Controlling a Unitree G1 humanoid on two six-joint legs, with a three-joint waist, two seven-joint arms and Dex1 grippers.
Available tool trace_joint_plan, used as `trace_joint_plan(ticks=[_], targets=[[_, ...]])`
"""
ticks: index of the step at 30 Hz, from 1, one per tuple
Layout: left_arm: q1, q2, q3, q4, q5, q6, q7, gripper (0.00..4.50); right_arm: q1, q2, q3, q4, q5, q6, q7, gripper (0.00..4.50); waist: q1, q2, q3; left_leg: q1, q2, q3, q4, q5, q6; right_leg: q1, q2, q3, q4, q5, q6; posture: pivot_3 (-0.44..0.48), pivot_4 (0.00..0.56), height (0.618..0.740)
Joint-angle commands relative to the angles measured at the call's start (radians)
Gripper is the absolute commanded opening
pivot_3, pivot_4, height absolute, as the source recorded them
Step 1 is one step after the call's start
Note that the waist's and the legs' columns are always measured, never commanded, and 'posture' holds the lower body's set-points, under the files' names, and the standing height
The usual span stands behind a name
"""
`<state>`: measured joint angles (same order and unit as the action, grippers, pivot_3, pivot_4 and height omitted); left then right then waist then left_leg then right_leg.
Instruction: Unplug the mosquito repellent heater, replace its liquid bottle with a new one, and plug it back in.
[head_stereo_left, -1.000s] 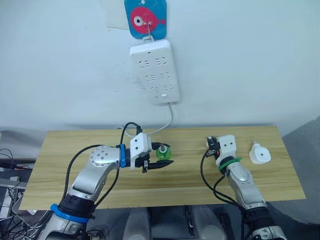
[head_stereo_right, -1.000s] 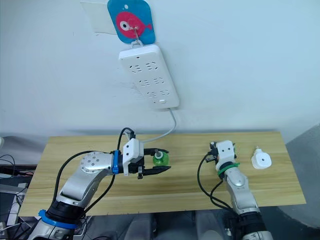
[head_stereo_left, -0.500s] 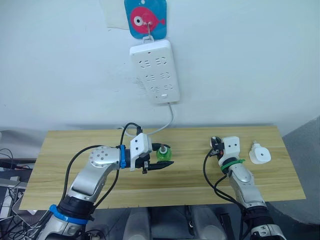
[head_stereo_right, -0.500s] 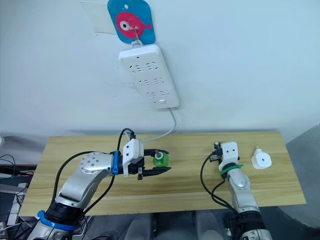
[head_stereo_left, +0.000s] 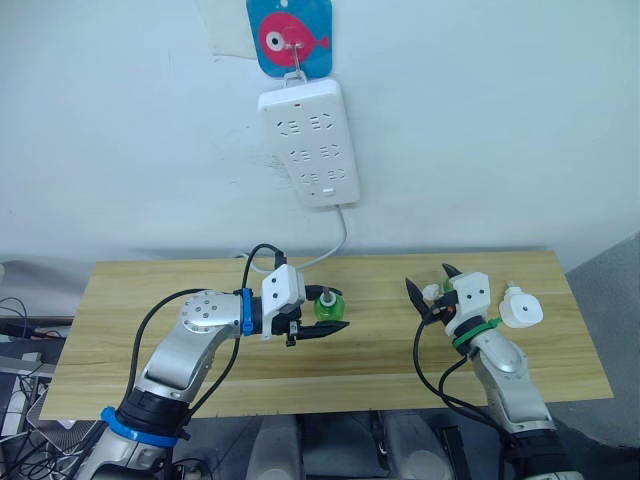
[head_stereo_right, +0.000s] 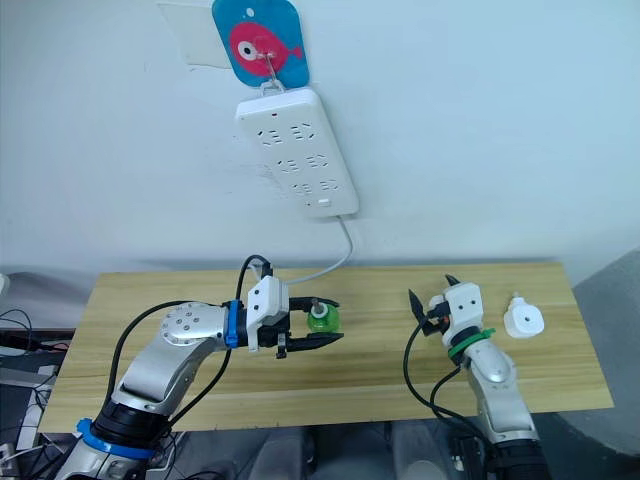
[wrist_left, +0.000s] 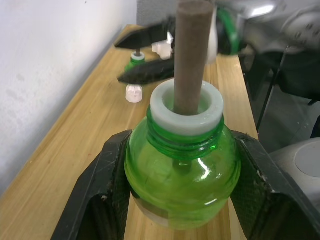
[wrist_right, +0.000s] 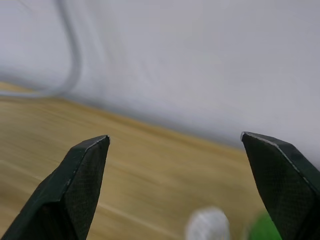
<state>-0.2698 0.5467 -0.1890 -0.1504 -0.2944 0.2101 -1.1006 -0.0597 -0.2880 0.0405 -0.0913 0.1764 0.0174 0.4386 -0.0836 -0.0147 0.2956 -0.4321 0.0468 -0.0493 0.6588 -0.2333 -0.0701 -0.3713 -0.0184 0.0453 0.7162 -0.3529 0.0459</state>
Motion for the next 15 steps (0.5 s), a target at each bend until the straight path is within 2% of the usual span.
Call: trace_joint_plan(ticks=[1, 4, 9, 15], targets=[[-0.010, -0.004, 0.009, -0.007, -0.015, -0.022, -0.006, 2.28, -0.009, -0.081, 0.003, -0.222, 0.171, 0.194, 0.131, 4.13, 0.001, 0.000, 0.001, 0.000, 0.000, 0.000, 0.000, 0.000, 0.000, 0.000, 0.000, 0.000, 0.000, 0.000, 0.000, -0.103, 0.312, 0.740], [-0.022, -0.007, 0.010, 0.011, -0.013, -0.035, -0.011, 2.28, -0.033, -0.203, 0.008, -0.342, 0.300, 0.363, 0.254, 3.24, 0.002, 0.000, 0.001, 0.000, -0.001, -0.001, 0.000, 0.000, 0.000, 0.001, 0.000, -0.001, -0.001, 0.000, 0.000, -0.107, 0.307, 0.740], [-0.048, -0.009, 0.006, 0.044, -0.012, -0.066, -0.027, 2.28, -0.096, -0.327, -0.001, -0.462, 0.503, 0.546, 0.372, 3.24, 0.000, 0.000, 0.001, 0.000, 0.000, -0.002, 0.000, 0.000, 0.000, 0.002, 0.000, -0.002, -0.002, 0.000, 0.000, -0.109, 0.298, 0.740], [-0.072, -0.020, -0.009, 0.064, -0.007, -0.112, -0.051, 2.28, -0.180, -0.255, 0.101, -0.498, 0.510, 0.593, 0.333, 3.24, 0.000, 0.000, 0.001, 0.000, 0.000, -0.002, 0.000, 0.000, 0.000, 0.002, 0.000, -0.002, -0.003, 0.000, 0.000, -0.105, 0.293, 0.740]])
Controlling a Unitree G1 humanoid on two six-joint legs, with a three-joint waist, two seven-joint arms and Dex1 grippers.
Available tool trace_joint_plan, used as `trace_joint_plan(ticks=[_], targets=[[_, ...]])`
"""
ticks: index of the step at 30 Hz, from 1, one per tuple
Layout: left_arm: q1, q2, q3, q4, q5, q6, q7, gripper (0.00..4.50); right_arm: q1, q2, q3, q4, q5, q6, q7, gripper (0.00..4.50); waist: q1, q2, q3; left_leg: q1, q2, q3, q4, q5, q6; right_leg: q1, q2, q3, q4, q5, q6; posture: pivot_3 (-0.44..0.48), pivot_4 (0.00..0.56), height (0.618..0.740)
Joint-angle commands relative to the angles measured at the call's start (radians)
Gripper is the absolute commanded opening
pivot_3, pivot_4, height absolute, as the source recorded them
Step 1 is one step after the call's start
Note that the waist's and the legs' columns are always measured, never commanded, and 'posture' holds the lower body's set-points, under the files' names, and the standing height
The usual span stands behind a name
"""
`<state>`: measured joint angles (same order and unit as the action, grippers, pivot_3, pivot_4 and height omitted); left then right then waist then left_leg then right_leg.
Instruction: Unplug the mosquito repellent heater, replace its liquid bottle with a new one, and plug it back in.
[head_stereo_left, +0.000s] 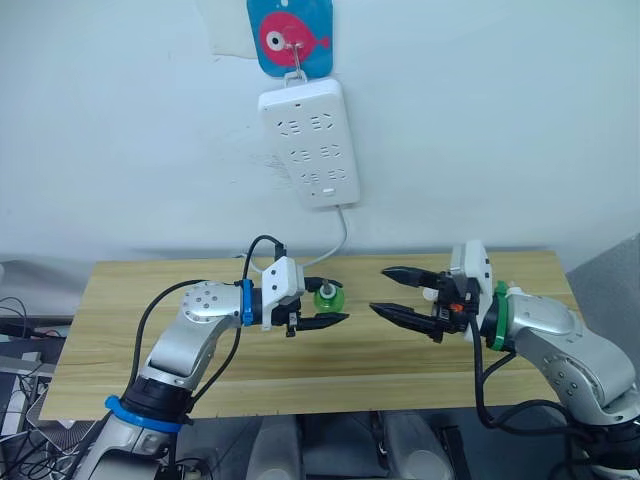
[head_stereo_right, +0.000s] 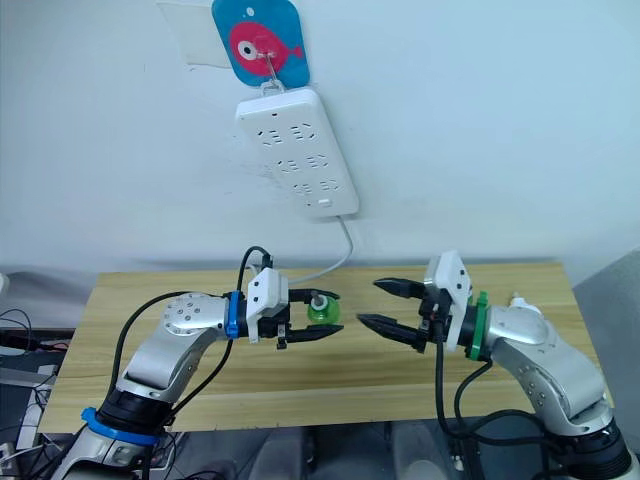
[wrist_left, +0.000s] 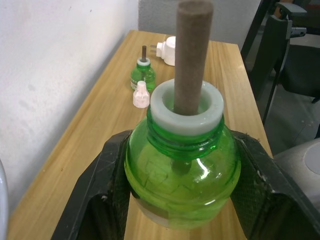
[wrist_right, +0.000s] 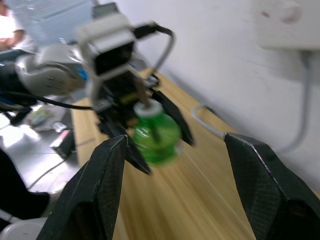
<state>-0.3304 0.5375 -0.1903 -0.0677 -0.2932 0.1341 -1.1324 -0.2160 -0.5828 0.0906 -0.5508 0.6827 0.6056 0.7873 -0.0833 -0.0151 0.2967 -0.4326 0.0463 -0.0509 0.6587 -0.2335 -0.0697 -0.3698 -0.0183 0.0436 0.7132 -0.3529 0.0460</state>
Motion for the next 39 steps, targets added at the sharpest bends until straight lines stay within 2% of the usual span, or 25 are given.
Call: trace_joint_plan(ticks=[1, 8, 18, 21, 26, 27, 32, 35, 39], targets=[[-0.014, -0.012, -0.010, -0.018, -0.008, -0.041, -0.023, 2.28, -0.032, 0.055, 0.067, -0.036, -0.006, 0.004, -0.022, 3.24, 0.000, 0.000, 0.000, 0.000, 0.000, 0.000, 0.000, 0.000, 0.000, 0.000, 0.000, 0.000, 0.000, 0.000, 0.000, -0.105, 0.293, 0.740], [-0.023, -0.027, -0.013, -0.050, -0.018, -0.023, -0.021, 2.28, -0.068, 0.137, 0.154, 0.073, -0.149, -0.098, -0.036, 3.24, 0.000, 0.000, 0.000, 0.000, 0.000, 0.000, 0.000, 0.000, 0.000, -0.001, 0.000, 0.000, 0.000, 0.000, 0.000, -0.096, 0.282, 0.740], [-0.027, -0.037, -0.015, -0.064, -0.026, -0.004, -0.020, 2.28, -0.095, 0.172, 0.210, 0.130, -0.250, -0.150, -0.012, 3.24, 0.000, 0.000, 0.000, 0.000, 0.000, 0.000, 0.000, 0.000, 0.000, -0.001, 0.000, 0.000, 0.000, 0.000, 0.000, -0.092, 0.288, 0.740], [-0.026, -0.040, -0.016, -0.069, -0.028, 0.003, -0.019, 2.28, -0.104, 0.186, 0.211, 0.148, -0.272, -0.166, -0.021, 2.64, 0.000, 0.000, 0.000, 0.000, 0.000, 0.000, 0.000, 0.000, 0.000, -0.001, 0.000, 0.000, 0.000, 0.000, 0.000, -0.092, 0.288, 0.740], [-0.021, -0.042, -0.016, -0.079, -0.031, 0.014, -0.017, 2.28, -0.105, 0.196, 0.203, 0.160, -0.292, -0.182, -0.023, 1.02, 0.000, 0.000, 0.000, 0.000, 0.000, 0.000, 0.000, 0.000, 0.000, -0.001, 0.000, 0.000, 0.000, 0.000, 0.000, -0.093, 0.293, 0.740], [-0.021, -0.043, -0.016, -0.080, -0.032, 0.015, -0.016, 2.28, -0.103, 0.196, 0.202, 0.160, -0.293, -0.184, -0.021, 0.86, 0.000, 0.000, 0.000, 0.000, 0.000, 0.000, 0.000, 0.000, 0.000, -0.001, 0.000, 0.000, 0.000, 0.000, 0.000, -0.095, 0.293, 0.740], [-0.020, -0.056, 0.004, -0.086, -0.066, 0.052, -0.003, 2.28, -0.086, 0.203, 0.162, 0.132, -0.243, -0.167, -0.019, 0.87, 0.000, 0.000, 0.000, 0.000, 0.000, 0.000, 0.000, 0.000, 0.000, -0.001, 0.000, 0.000, 0.000, 0.000, 0.000, -0.094, 0.295, 0.740], [-0.017, -0.075, 0.041, -0.107, -0.123, 0.098, 0.020, 3.22, -0.087, 0.226, 0.085, 0.089, -0.145, -0.094, -0.064, 0.87, 0.000, -0.001, 0.000, -0.001, 0.000, 0.000, 0.000, 0.000, 0.000, -0.001, 0.000, 0.000, 0.000, 0.000, 0.000, -0.096, 0.297, 0.740], [0.008, -0.087, 0.088, -0.177, -0.205, 0.181, 0.074, 4.36, -0.092, 0.270, -0.061, 0.030, 0.047, 0.084, -0.220, 0.87, 0.000, -0.001, 0.000, -0.001, 0.000, 0.000, 0.000, 0.000, 0.000, -0.001, 0.000, 0.000, 0.000, 0.000, 0.000, -0.107, 0.299, 0.740]])
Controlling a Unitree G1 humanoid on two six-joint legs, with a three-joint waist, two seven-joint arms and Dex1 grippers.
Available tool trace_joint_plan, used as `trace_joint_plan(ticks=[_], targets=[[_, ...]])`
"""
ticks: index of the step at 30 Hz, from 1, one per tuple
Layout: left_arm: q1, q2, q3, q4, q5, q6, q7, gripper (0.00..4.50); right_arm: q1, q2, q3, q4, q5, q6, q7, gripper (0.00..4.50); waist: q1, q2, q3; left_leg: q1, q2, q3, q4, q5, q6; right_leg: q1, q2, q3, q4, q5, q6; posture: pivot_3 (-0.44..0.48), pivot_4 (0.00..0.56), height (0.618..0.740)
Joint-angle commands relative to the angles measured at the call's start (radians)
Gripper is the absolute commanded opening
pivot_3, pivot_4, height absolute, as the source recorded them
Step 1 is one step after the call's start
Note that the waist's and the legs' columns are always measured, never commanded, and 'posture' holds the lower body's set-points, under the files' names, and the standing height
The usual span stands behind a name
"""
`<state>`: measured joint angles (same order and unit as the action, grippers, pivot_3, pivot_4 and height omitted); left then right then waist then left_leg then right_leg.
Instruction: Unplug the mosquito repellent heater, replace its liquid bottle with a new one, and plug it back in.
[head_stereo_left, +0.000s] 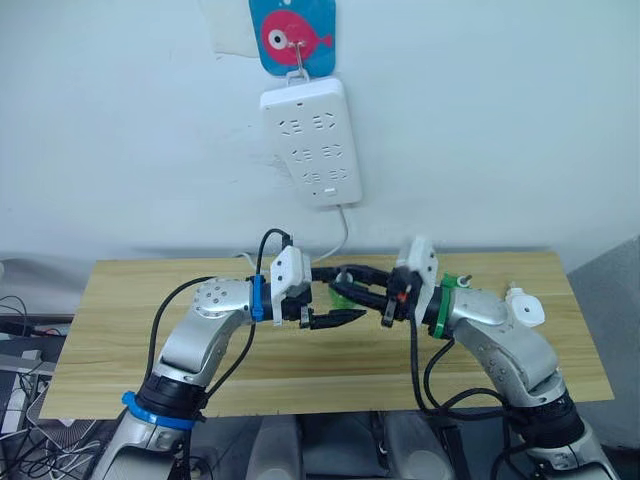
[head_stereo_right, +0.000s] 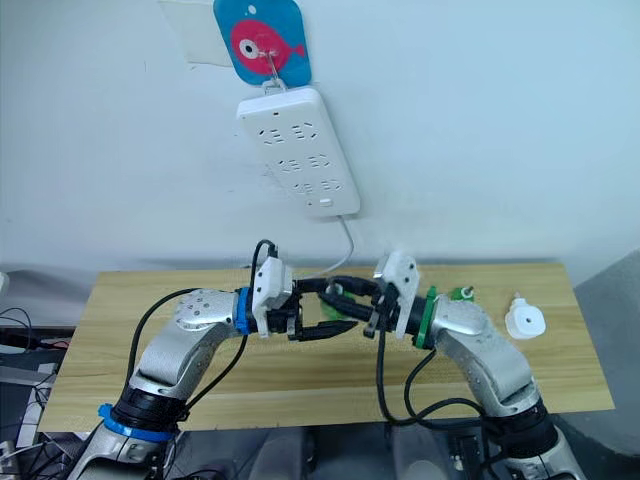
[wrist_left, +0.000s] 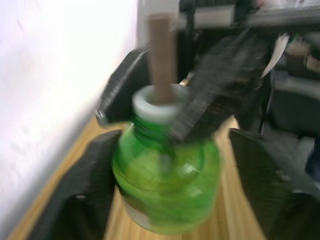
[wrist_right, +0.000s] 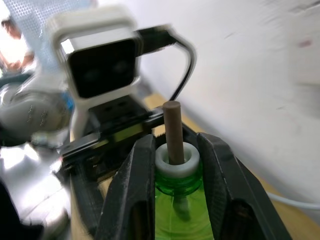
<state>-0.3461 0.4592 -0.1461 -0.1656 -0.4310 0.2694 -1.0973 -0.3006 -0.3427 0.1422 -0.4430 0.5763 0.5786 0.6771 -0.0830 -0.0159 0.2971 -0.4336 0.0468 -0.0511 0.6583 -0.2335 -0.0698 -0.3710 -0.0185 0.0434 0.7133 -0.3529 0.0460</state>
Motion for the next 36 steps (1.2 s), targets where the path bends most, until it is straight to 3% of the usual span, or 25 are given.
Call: trace_joint_plan(ticks=[1, 6, 12, 17, 29, 32, 36], targets=[[0.030, -0.012, 0.052, -0.094, -0.077, 0.055, 0.055, 4.50, -0.009, 0.044, -0.149, -0.084, 0.203, 0.152, -0.157, 0.87, -0.001, 0.000, 0.000, 0.000, 0.000, 0.000, 0.000, 0.000, 0.000, 0.000, 0.000, 0.000, 0.000, 0.000, 0.000, -0.107, 0.299, 0.740], [0.049, -0.116, 0.071, -0.170, -0.067, 0.029, 0.222, 4.50, -0.041, 0.162, -0.380, -0.035, 0.636, 0.285, -0.579, 0.87, -0.001, 0.000, 0.000, 0.000, 0.000, 0.000, 0.000, 0.000, 0.000, 0.000, 0.000, 0.000, 0.000, 0.000, 0.000, -0.124, 0.294, 0.740], [0.012, -0.284, 0.009, -0.114, 0.115, -0.169, 0.405, 4.50, -0.069, 0.226, -0.420, -0.015, 0.997, 0.208, -0.930, 0.87, -0.003, 0.000, 0.000, 0.000, -0.001, 0.001, 0.000, 0.000, 0.000, 0.000, -0.001, 0.001, 0.000, 0.000, 0.000, -0.130, 0.295, 0.740], [-0.011, -0.354, -0.032, -0.072, 0.158, -0.215, 0.460, 4.50, -0.085, 0.185, -0.383, -0.026, 1.098, 0.176, -1.011, 0.87, -0.005, 0.000, 0.000, -0.001, -0.001, 0.001, -0.001, 0.000, 0.000, -0.001, 0.000, 0.001, -0.001, 0.000, 0.000, -0.128, 0.297, 0.740], [-0.060, -0.388, -0.042, 0.006, 0.180, -0.296, 0.485, 4.50, -0.086, 0.129, -0.310, -0.040, 1.167, 0.103, -1.049, 0.87, -0.005, 0.000, 0.000, -0.001, -0.001, 0.002, -0.007, 0.000, 0.000, -0.002, 0.000, 0.001, -0.005, 0.000, 0.000, -0.131, 0.284, 0.740], [-0.060, -0.389, -0.044, 0.015, 0.177, -0.295, 0.484, 3.91, -0.085, 0.127, -0.303, -0.041, 1.174, 0.082, -1.053, 0.87, -0.005, 0.000, 0.000, -0.001, 0.000, 0.003, -0.010, 0.000, 0.000, -0.002, 0.000, 0.001, -0.007, 0.000, 0.000, -0.133, 0.284, 0.740], [-0.046, -0.401, -0.053, 0.008, 0.174, -0.294, 0.492, 2.67, -0.092, 0.123, -0.299, -0.039, 1.182, 0.058, -1.056, 0.87, -0.005, 0.000, 0.000, -0.001, 0.000, 0.003, -0.013, 0.000, 0.000, -0.002, 0.000, 0.001, -0.012, 0.000, 0.000, -0.136, 0.280, 0.740]])
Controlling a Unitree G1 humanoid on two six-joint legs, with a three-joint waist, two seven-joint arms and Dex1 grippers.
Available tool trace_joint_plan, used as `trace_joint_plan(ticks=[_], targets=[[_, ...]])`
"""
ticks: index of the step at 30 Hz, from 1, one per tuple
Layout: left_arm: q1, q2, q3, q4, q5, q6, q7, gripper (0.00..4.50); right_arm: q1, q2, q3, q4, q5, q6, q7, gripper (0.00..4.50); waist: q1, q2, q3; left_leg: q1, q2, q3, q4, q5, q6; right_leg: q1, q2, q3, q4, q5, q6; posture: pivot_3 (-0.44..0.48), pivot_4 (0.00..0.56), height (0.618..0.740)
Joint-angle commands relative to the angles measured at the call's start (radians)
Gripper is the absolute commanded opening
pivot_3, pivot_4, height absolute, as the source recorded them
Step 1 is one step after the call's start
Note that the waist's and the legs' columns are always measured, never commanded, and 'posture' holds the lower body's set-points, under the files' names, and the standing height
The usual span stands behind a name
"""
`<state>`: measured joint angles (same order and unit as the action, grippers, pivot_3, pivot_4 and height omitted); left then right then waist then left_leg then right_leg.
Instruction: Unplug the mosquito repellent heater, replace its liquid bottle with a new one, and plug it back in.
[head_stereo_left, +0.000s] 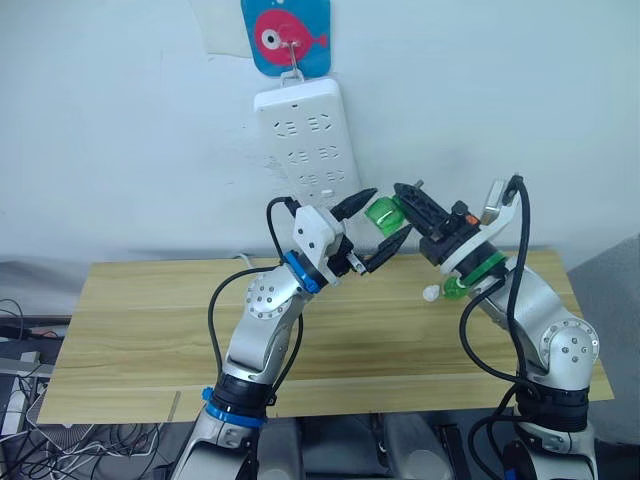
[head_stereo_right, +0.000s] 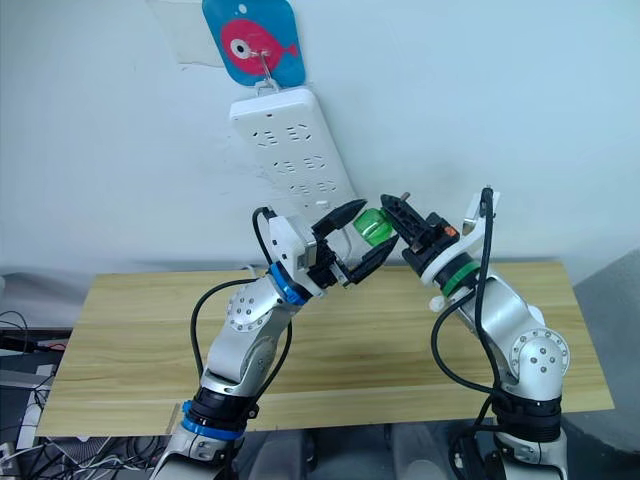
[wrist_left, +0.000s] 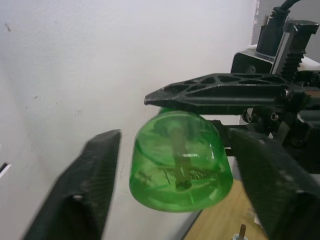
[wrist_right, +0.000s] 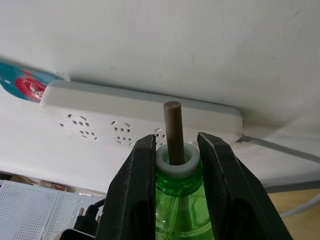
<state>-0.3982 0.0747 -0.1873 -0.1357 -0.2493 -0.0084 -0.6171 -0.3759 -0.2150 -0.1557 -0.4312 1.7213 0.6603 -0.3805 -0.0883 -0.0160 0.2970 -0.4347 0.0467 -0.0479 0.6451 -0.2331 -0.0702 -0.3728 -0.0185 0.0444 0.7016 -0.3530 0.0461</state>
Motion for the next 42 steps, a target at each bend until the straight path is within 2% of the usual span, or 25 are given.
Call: trace_joint_plan(ticks=[1, 11, 18, 21, 22, 26, 28, 29, 33, 36, 42], targets=[[0.008, -0.019, -0.014, -0.024, -0.007, -0.016, 0.015, 2.30, -0.018, -0.008, 0.001, -0.051, 0.040, -0.025, 0.002, 0.87, 0.000, 0.000, 0.000, 0.000, 0.000, 0.000, 0.000, 0.000, 0.000, 0.000, 0.000, 0.000, -0.001, 0.000, 0.000, -0.137, 0.280, 0.740], [0.022, -0.026, -0.017, -0.019, 0.006, -0.014, 0.042, 2.21, -0.001, -0.015, 0.040, -0.085, 0.058, -0.042, -0.018, 0.87, 0.000, 0.000, 0.000, -0.001, 0.000, 0.000, -0.001, 0.002, -0.003, 0.000, 0.000, 0.000, -0.003, 0.000, 0.000, -0.134, 0.276, 0.740], [0.010, -0.008, -0.012, -0.027, -0.019, -0.002, 0.010, 2.21, -0.005, -0.091, 0.044, -0.071, 0.101, -0.011, -0.004, 3.31, 0.000, 0.000, 0.000, -0.001, 0.000, 0.000, -0.001, 0.002, -0.003, 0.000, 0.000, 0.000, -0.003, 0.000, 0.000, -0.152, 0.296, 0.740], [-0.006, 0.020, 0.002, -0.016, -0.053, 0.004, -0.041, 2.21, 0.054, -0.259, 0.015, -0.068, 0.207, 0.089, 0.021, 4.34, 0.002, -0.001, 0.001, -0.001, 0.000, 0.000, -0.001, 0.001, -0.003, 0.000, 0.000, 0.000, -0.003, 0.000, 0.000, -0.172, 0.315, 0.740], [-0.009, 0.027, 0.004, -0.014, -0.061, 0.005, -0.054, 2.21, 0.070, -0.305, 0.009, -0.066, 0.234, 0.109, 0.031, 4.46, 0.005, -0.001, 0.001, -0.001, 0.000, 0.000, -0.001, 0.001, -0.002, 0.001, 0.000, 0.000, -0.003, 0.000, 0.000, -0.174, 0.317, 0.740], [-0.012, 0.065, 0.011, -0.024, -0.106, 0.025, -0.115, 2.21, 0.153, -0.635, -0.069, 0.006, 0.251, 0.305, 0.181, 4.46, 0.003, 0.001, 0.009, -0.001, -0.001, 0.001, 0.000, -0.001, 0.001, 0.002, -0.001, 0.001, -0.005, 0.000, 0.000, -0.202, 0.346, 0.740], [-0.006, 0.083, 0.016, -0.031, -0.126, 0.036, -0.141, 2.21, 0.177, -0.813, -0.099, 0.070, 0.197, 0.420, 0.287, 4.46, 0.003, 0.002, 0.017, -0.001, -0.001, 0.001, 0.000, -0.001, 0.001, 0.003, -0.001, 0.001, -0.005, 0.000, 0.000, -0.207, 0.350, 0.740], [0.003, 0.094, 0.017, -0.039, -0.136, 0.039, -0.155, 2.21, 0.190, -0.914, -0.099, 0.113, 0.102, 0.473, 0.341, 4.46, 0.003, 0.001, 0.019, -0.001, -0.002, 0.001, 0.000, -0.001, 0.001, 0.003, -0.001, 0.001, -0.004, 0.000, 0.000, -0.216, 0.362, 0.740], [0.044, 0.121, 0.017, -0.081, -0.155, 0.060, -0.169, 2.21, 0.205, -1.131, -0.040, 0.222, -0.217, 0.547, 0.562, 4.46, -0.003, 0.000, 0.022, 0.000, 0.000, 0.001, 0.000, -0.001, 0.001, 0.003, 0.001, 0.001, -0.006, 0.000, 0.000, -0.215, 0.362, 0.740], [0.081, 0.130, 0.010, -0.122, -0.161, 0.078, -0.162, 2.21, 0.142, -1.158, 0.059, 0.331, -0.423, 0.546, 0.642, 4.46, -0.002, -0.002, 0.023, 0.000, 0.000, 0.002, 0.000, -0.001, 0.001, 0.002, 0.001, 0.001, -0.007, 0.000, 0.000, -0.199, 0.368, 0.740], [0.117, 0.126, -0.004, -0.185, -0.156, 0.111, -0.134, 2.21, -0.028, -1.050, 0.233, 0.534, -0.755, 0.550, 0.727, 4.46, 0.004, -0.002, 0.029, 0.000, -0.001, 0.002, 0.000, -0.001, 0.001, 0.003, 0.000, 0.002, -0.008, 0.000, 0.000, -0.153, 0.375, 0.740]])
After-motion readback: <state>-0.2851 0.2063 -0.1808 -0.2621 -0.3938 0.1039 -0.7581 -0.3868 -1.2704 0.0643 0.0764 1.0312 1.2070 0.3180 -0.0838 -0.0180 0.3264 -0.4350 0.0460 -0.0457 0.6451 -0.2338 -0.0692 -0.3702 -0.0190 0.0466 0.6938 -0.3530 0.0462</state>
